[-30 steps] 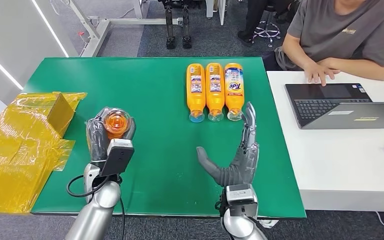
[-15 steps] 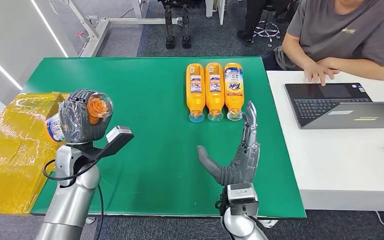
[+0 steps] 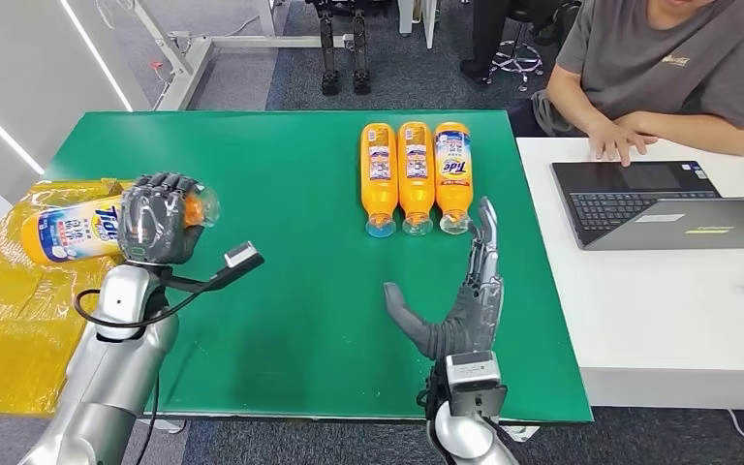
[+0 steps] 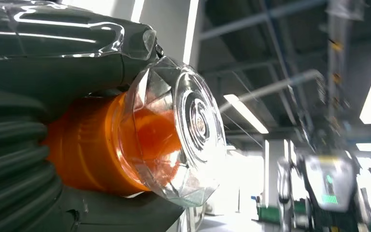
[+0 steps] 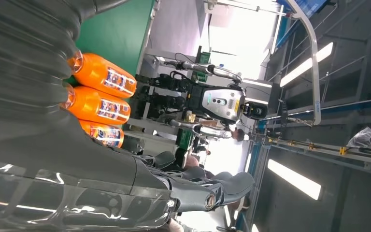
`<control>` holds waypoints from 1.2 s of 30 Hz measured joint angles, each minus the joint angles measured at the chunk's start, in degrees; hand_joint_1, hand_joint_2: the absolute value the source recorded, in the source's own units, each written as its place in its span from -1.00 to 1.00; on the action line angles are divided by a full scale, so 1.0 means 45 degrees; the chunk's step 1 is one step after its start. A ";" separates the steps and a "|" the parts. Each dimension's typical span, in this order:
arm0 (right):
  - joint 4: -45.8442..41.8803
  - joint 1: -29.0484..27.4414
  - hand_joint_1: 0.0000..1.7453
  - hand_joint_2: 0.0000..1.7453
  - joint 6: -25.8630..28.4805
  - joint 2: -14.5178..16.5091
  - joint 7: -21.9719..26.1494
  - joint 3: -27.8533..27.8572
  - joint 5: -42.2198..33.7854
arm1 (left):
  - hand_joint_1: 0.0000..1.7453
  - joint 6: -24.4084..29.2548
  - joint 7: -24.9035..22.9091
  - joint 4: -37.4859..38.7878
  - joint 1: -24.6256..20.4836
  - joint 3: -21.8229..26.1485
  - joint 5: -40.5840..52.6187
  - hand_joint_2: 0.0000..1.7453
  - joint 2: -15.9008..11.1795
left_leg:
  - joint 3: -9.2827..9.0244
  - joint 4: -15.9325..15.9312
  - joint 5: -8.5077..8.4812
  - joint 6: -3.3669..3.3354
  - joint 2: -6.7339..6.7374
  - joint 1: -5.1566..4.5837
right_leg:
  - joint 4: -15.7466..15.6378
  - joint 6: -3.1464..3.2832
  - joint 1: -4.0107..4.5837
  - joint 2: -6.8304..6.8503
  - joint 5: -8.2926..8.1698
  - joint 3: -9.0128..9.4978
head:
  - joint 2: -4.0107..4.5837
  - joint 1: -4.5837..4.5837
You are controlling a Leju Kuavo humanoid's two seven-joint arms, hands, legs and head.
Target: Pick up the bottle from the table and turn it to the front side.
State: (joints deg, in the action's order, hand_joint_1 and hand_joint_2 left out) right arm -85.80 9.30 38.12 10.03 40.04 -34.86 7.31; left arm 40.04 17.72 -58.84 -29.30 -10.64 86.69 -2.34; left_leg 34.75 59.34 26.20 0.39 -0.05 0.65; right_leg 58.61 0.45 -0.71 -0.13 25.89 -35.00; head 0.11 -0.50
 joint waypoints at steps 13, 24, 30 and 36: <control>-0.0205 -0.0125 -1.00 1.00 -0.0267 0.0000 0.0000 -0.0029 0.0148 | 1.00 0.0005 -0.3440 0.4457 -0.1086 -0.2803 0.0631 1.00 -0.1680 | 0.0003 -0.0005 0.0000 0.0002 0.0022 0.0002 | 0.0007 0.0001 0.0001 -0.0023 0.0000 -0.0012 | 0.0000 0.0001; -0.0053 0.0034 -1.00 1.00 -0.0924 0.0000 0.0000 -0.0021 -0.0037 | 1.00 -0.0029 -0.1153 0.5920 -0.0393 -0.2554 -0.0660 1.00 -0.2237 | 0.0021 -0.0011 0.0001 0.0002 0.0008 0.0000 | 0.0004 0.0000 0.0000 -0.0006 0.0003 -0.0017 | 0.0000 0.0004; 0.0009 0.0072 -1.00 1.00 -0.1012 0.0003 0.0000 -0.0016 -0.0061 | 1.00 -0.0075 -0.0597 0.6473 -0.0155 -0.2277 -0.0884 1.00 -0.2313 | 0.0019 -0.0011 0.0000 0.0002 0.0008 0.0000 | 0.0005 0.0001 0.0000 -0.0006 0.0002 -0.0016 | 0.0000 0.0002; 0.0009 0.0076 -1.00 1.00 -0.1012 0.0005 0.0000 -0.0015 -0.0061 | 1.00 -0.0073 -0.0592 0.6606 -0.0152 -0.2167 -0.0894 1.00 -0.2318 | 0.0014 -0.0011 0.0000 0.0003 0.0006 0.0001 | 0.0006 0.0002 0.0000 -0.0005 0.0001 -0.0014 | 0.0000 0.0004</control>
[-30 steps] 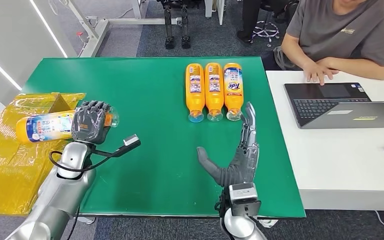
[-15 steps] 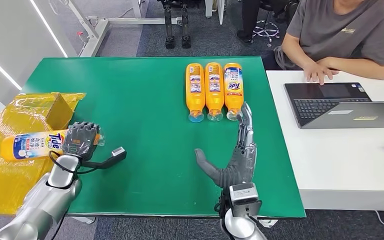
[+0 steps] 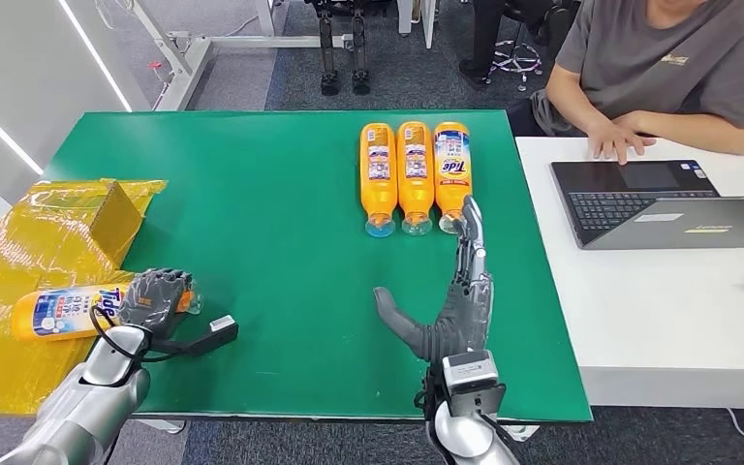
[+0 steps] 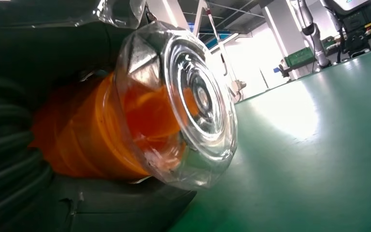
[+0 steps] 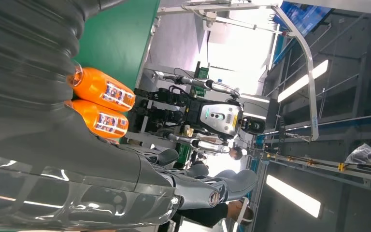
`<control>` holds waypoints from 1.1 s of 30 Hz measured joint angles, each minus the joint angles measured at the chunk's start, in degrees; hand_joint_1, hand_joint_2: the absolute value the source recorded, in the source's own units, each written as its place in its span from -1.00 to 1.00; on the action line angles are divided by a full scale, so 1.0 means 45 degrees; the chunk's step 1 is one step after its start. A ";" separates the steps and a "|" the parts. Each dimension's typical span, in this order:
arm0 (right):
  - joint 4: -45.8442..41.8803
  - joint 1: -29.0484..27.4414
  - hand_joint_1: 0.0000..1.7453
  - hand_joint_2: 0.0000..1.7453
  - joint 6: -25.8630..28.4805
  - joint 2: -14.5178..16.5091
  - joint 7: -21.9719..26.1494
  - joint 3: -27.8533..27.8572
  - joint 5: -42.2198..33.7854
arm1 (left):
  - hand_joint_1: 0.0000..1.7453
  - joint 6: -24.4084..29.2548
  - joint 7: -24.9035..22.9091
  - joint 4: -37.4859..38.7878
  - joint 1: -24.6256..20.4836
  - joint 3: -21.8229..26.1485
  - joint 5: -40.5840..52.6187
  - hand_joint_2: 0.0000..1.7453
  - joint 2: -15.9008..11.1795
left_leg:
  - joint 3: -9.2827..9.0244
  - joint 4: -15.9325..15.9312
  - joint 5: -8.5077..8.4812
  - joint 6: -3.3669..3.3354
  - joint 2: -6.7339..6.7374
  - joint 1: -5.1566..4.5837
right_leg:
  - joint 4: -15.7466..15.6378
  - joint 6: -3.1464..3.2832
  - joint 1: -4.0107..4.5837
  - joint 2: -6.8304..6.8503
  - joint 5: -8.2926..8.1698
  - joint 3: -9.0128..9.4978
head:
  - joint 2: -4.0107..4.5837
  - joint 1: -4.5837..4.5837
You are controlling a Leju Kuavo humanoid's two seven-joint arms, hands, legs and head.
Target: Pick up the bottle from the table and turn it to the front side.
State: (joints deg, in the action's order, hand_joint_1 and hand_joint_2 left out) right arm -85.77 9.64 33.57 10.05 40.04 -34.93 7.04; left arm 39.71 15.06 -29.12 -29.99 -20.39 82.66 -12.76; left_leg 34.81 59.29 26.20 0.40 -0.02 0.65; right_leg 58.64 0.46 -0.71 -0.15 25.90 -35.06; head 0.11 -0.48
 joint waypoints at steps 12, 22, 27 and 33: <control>0.0177 0.0165 -1.00 1.00 -0.0312 0.0050 0.0000 0.0000 -0.0143 | 1.00 -0.0159 0.1171 0.0084 -0.0048 0.0183 -0.0144 1.00 0.0012 | -0.0006 0.0000 -0.0007 0.0009 -0.0002 0.0000 | 0.0002 0.0000 0.0000 0.0001 0.0000 0.0003 | 0.0000 -0.0004; 0.0586 0.0495 -1.00 1.00 -0.0344 0.0189 0.0000 -0.0011 -0.0356 | -1.00 0.0120 0.1270 0.0144 -0.0194 0.0175 0.0395 1.00 0.0310 | -0.0009 0.0002 -0.0009 0.0010 -0.0003 -0.0001 | 0.0001 0.0000 -0.0001 0.0003 -0.0002 0.0008 | 0.0000 -0.0003; 0.0698 0.0590 -1.00 1.00 -0.0334 0.0248 0.0000 -0.0015 -0.0370 | -1.00 0.0193 0.0993 0.0123 -0.0261 0.0174 0.0667 1.00 0.0460 | -0.0013 0.0001 -0.0008 0.0011 -0.0004 0.0000 | 0.0001 0.0000 0.0000 0.0002 -0.0002 0.0009 | 0.0000 -0.0001; 0.0761 0.0676 -1.00 1.00 -0.0301 0.0256 0.0000 -0.0017 -0.0380 | -1.00 0.0194 0.0953 0.0123 -0.0334 0.0171 0.0729 1.00 0.0508 | -0.0015 0.0001 -0.0009 0.0012 -0.0005 0.0000 | 0.0002 0.0000 0.0000 0.0004 -0.0002 0.0012 | 0.0000 -0.0001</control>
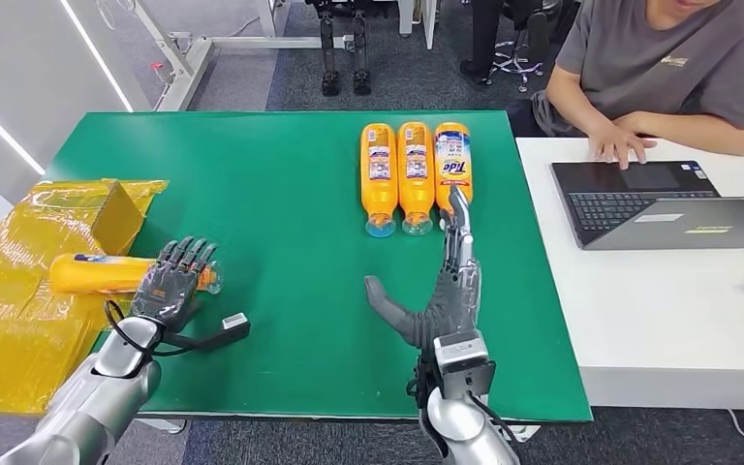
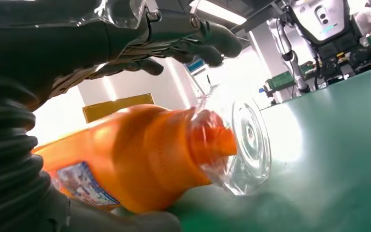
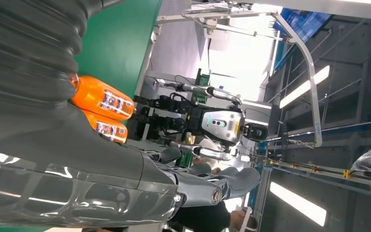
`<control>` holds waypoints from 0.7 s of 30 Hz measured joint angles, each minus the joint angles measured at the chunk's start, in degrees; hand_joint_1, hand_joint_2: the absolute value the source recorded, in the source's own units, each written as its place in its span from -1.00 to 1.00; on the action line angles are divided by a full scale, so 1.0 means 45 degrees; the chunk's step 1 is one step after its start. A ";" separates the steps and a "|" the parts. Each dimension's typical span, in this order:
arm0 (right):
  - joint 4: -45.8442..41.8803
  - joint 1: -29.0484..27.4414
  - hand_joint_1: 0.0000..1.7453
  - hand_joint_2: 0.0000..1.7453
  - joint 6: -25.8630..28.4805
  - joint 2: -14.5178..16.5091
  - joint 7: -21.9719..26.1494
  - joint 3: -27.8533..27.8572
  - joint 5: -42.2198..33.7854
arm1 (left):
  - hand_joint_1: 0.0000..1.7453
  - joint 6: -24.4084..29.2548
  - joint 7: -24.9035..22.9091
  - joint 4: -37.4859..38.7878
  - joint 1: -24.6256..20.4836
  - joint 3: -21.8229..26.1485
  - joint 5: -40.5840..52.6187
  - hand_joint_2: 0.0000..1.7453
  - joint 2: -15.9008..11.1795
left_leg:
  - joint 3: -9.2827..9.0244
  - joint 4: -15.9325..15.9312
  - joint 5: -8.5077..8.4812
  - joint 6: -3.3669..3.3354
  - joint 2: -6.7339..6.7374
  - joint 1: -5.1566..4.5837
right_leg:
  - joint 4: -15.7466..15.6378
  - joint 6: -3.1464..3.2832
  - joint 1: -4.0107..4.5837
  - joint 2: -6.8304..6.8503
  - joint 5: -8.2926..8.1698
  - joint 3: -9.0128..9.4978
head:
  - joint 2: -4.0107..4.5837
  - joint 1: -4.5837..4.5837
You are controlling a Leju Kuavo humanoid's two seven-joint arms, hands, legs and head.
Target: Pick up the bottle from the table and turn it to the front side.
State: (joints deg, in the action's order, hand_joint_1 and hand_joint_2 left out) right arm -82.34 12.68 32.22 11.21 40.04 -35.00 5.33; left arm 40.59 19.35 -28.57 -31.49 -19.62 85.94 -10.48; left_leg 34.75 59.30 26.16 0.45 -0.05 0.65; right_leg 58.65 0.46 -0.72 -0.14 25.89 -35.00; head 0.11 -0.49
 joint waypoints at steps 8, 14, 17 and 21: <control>0.0092 0.0068 -1.00 1.00 0.0078 0.0087 0.0000 0.0002 -0.0008 | -1.00 0.0000 -0.0019 0.0000 -0.0156 -0.0002 0.0029 1.00 0.0051 | -0.0002 0.0000 -0.0001 0.0001 -0.0003 0.0000 | 0.0000 0.0000 0.0000 0.0004 0.0000 0.0006 | 0.0000 0.0001; 0.0094 0.0069 -1.00 1.00 0.0082 0.0093 0.0000 0.0000 -0.0011 | -1.00 0.0000 -0.0010 0.0000 -0.0162 -0.0002 0.0025 1.00 0.0052 | -0.0003 0.0000 -0.0001 0.0001 -0.0003 0.0000 | 0.0000 0.0000 0.0000 0.0004 0.0000 0.0006 | 0.0000 0.0001; 0.0094 0.0068 -1.00 1.00 0.0122 0.0093 0.0000 0.0001 -0.0025 | -1.00 0.0000 0.0063 -0.0011 -0.0162 -0.0002 -0.0045 1.00 0.0052 | -0.0003 0.0000 -0.0001 0.0001 -0.0003 0.0000 | 0.0000 0.0000 0.0000 0.0004 0.0000 0.0005 | 0.0000 0.0000; 0.0094 0.0064 -1.00 1.00 0.0136 0.0093 0.0000 0.0002 -0.0041 | -1.00 0.0000 0.0101 -0.0360 -0.0018 0.0004 -0.0126 1.00 0.0051 | -0.0001 0.0000 -0.0001 0.0001 -0.0002 0.0000 | 0.0000 0.0000 0.0000 0.0003 0.0000 0.0005 | 0.0000 0.0000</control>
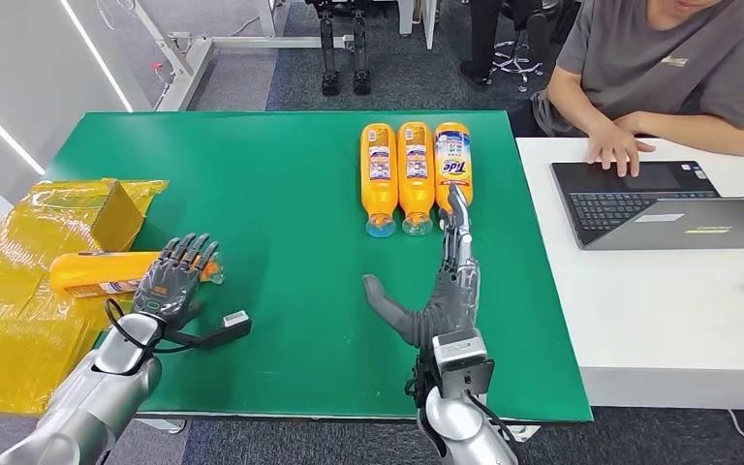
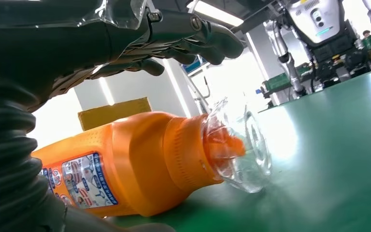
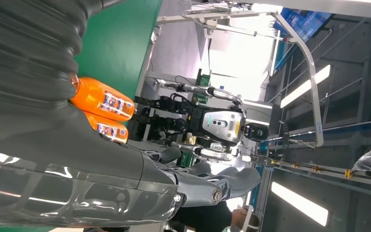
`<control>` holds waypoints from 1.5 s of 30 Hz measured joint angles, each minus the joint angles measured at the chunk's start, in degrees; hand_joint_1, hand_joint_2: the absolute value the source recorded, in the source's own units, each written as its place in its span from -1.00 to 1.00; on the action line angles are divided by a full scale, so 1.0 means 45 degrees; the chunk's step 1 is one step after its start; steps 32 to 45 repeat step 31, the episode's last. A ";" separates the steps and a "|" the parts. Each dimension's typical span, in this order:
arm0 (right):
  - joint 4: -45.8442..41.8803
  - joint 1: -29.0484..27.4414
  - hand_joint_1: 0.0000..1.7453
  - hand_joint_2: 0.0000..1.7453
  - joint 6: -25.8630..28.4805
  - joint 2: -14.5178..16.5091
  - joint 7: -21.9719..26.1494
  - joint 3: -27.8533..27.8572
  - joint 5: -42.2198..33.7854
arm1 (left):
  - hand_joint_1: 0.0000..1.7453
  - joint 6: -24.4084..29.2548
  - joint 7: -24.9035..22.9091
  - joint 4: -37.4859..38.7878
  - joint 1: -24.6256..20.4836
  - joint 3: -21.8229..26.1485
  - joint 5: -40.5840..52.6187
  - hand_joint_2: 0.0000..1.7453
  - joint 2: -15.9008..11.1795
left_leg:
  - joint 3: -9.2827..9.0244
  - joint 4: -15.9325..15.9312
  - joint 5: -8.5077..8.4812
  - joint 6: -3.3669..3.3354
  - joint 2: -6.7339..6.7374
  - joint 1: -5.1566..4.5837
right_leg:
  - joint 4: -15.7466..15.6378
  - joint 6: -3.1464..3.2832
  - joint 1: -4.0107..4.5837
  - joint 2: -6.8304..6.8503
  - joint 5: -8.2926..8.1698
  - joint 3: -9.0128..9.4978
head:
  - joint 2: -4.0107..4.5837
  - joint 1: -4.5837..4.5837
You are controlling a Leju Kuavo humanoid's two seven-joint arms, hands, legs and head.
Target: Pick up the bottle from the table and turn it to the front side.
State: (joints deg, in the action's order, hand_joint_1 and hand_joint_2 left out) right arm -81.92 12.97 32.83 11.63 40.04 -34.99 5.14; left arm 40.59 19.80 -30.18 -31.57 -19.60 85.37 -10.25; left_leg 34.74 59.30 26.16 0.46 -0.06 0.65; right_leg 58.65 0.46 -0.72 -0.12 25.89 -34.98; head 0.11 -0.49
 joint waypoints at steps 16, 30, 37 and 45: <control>-0.0015 -0.0315 -1.00 1.00 0.0323 0.0000 0.0000 0.0022 0.0137 | -1.00 -0.0004 0.4296 -0.7838 0.3616 0.5653 -0.2279 1.00 0.1656 | 0.0012 -0.0001 0.0009 0.0003 0.0050 0.0000 | -0.0007 0.0000 0.0000 -0.0049 0.0000 -0.0030 | 0.0000 0.0001; -0.0011 -0.0332 -1.00 1.00 0.0511 -0.0002 0.0000 -0.0045 -0.0073 | -1.00 -0.0056 0.4444 -1.3567 0.4525 0.7189 -0.9505 1.00 0.3443 | 0.0009 0.0003 0.0007 0.0007 0.0020 0.0000 | -0.0009 0.0000 0.0000 -0.0020 -0.0001 -0.0024 | 0.0000 0.0001; -0.0011 -0.0337 -1.00 1.00 0.0523 -0.0003 0.0000 -0.0056 -0.0081 | -1.00 -0.0062 0.4447 -1.3651 0.4523 0.7104 -0.9835 1.00 0.3493 | 0.0009 0.0004 0.0007 0.0007 0.0020 0.0000 | -0.0010 0.0000 0.0000 -0.0020 -0.0001 -0.0024 | 0.0000 0.0000; -0.0011 -0.0337 -1.00 1.00 0.0523 -0.0003 0.0000 -0.0056 -0.0081 | -1.00 -0.0062 0.4447 -1.3651 0.4523 0.7104 -0.9835 1.00 0.3493 | 0.0009 0.0004 0.0007 0.0007 0.0020 0.0000 | -0.0010 0.0000 0.0000 -0.0020 -0.0001 -0.0024 | 0.0000 0.0000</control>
